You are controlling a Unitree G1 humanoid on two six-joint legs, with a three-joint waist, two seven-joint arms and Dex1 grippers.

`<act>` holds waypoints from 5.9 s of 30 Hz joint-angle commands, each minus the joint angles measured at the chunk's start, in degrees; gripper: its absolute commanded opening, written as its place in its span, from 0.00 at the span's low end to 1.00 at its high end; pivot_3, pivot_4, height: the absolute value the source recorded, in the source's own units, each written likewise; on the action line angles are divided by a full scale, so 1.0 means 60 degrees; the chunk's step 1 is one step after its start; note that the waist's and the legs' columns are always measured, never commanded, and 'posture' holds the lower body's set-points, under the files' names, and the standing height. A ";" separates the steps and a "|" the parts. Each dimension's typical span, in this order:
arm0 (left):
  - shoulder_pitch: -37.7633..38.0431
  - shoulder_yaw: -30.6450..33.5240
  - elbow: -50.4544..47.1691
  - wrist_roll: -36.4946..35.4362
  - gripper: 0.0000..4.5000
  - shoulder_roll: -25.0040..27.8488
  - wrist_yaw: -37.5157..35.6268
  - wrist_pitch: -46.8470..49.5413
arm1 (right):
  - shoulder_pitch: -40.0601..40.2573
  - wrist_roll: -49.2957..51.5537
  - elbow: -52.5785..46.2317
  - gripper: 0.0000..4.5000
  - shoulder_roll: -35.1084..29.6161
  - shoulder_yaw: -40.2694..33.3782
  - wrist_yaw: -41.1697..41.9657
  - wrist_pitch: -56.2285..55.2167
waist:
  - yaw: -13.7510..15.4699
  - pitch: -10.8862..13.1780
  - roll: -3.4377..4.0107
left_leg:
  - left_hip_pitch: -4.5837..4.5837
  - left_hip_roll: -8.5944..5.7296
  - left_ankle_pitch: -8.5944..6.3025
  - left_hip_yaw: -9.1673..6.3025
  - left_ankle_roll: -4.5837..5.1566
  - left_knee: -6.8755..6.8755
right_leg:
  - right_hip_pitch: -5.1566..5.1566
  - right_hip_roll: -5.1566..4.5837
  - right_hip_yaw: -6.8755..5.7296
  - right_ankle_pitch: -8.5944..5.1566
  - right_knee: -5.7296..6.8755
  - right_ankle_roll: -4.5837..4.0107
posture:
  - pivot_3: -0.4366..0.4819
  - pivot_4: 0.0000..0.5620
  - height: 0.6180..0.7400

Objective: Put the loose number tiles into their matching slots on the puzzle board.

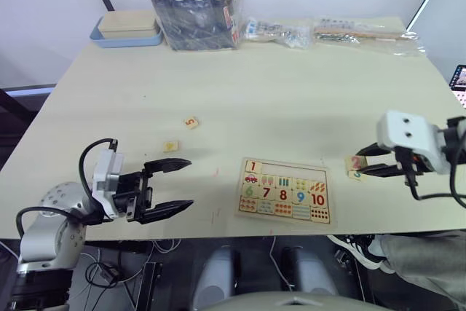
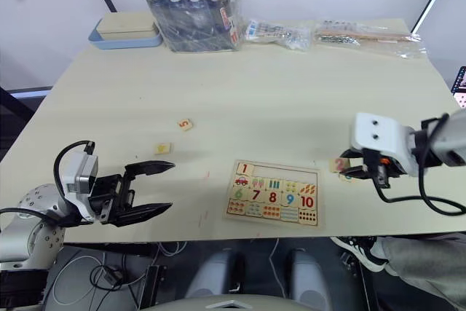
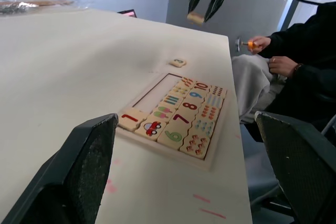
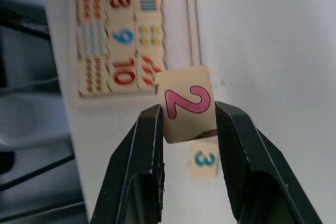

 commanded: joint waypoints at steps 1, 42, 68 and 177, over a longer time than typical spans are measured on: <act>0.0046 0.0279 -0.0197 -0.0086 1.00 0.0003 0.0093 -0.0161 | -0.2172 0.0556 -0.0572 0.19 0.0295 0.1290 -0.0274 0.2652 | -0.0007 0.0001 0.0000 | -0.0002 -0.0002 0.0000 -0.0002 0.0000 -0.0002 | 0.0000 -0.0005 -0.0006 0.0001 -0.0001 -0.0001 | 0.48 0.27 1.00; 0.1424 0.0810 -0.1197 -0.0123 1.00 -0.0352 0.0970 -0.0523 | -0.6129 -0.0485 0.3389 0.19 0.6960 0.7354 -0.4757 0.4857 | -0.0284 -0.0005 -0.0007 | -0.0024 -0.0059 0.0001 -0.0039 0.0004 -0.0014 | 0.0000 -0.0051 -0.0065 0.0024 0.0019 0.0027 | 0.48 0.27 1.00; 0.1566 0.0845 -0.1298 -0.0130 1.00 -0.0353 0.1109 -0.0510 | -0.5845 -0.0585 0.4004 0.19 0.7585 0.7524 -0.4974 0.4724 | -0.0287 -0.0004 -0.0006 | -0.0025 -0.0058 0.0001 -0.0041 0.0004 -0.0015 | 0.0000 -0.0051 -0.0069 0.0021 0.0015 0.0023 | 0.48 0.27 1.00; 0.1403 0.0602 -0.1506 -0.0094 1.00 -0.0500 0.1599 -0.0372 | -0.0076 -0.1960 0.4258 0.01 0.7160 0.2991 -0.3599 -0.2387 | -0.0238 0.0000 -0.0014 | -0.0023 -0.0048 0.0001 -0.0043 0.0004 -0.0019 | 0.0011 -0.0033 -0.0069 0.0004 0.0002 0.0002 | 0.48 0.27 1.00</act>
